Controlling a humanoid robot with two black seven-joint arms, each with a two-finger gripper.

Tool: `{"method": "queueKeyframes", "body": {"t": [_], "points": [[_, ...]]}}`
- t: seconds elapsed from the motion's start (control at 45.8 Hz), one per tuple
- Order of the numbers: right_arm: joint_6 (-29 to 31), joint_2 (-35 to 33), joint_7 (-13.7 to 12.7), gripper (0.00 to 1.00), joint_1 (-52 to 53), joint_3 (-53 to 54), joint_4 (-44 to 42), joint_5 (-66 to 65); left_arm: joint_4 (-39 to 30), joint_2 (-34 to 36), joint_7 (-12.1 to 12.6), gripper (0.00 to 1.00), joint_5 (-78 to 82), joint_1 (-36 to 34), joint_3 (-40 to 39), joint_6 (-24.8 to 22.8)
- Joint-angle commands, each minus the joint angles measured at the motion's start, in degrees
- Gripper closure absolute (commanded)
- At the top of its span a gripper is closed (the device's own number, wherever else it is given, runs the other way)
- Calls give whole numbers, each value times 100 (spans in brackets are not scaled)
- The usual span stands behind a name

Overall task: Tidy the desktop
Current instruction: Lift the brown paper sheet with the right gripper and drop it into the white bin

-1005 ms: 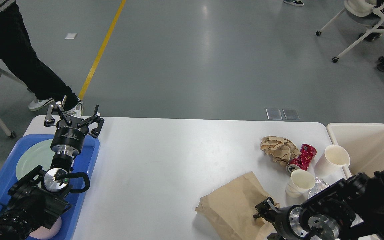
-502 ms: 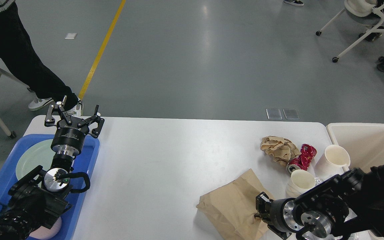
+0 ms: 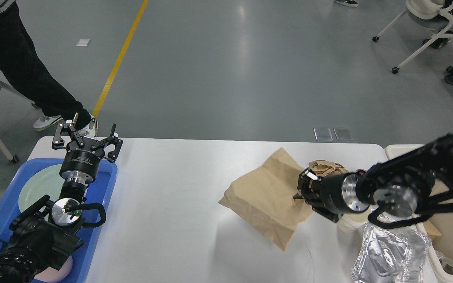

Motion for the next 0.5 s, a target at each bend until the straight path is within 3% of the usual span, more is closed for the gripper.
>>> {"method": "queueKeyframes", "body": {"t": [0.0, 0.066, 0.131, 0.35, 0.481], "points": [[1591, 313, 1, 100, 1755, -685, 3, -6, 0, 1, 0, 3, 0, 0, 0, 1], [2269, 339, 1, 100, 2336, -888, 3, -50, 0, 1, 0, 3, 0, 0, 0, -8], [2508, 339, -8, 100, 2627, -993, -22, -269, 0, -8, 0, 3, 0, 0, 0, -8], [1858, 147, 1, 100, 2111, -2381, -1268, -1087, 0, -8, 0, 3, 0, 0, 0, -8], [1507, -643, -8, 100, 987, -2567, -2796, -1069, 0, 1, 0, 3, 0, 0, 0, -8]]}}
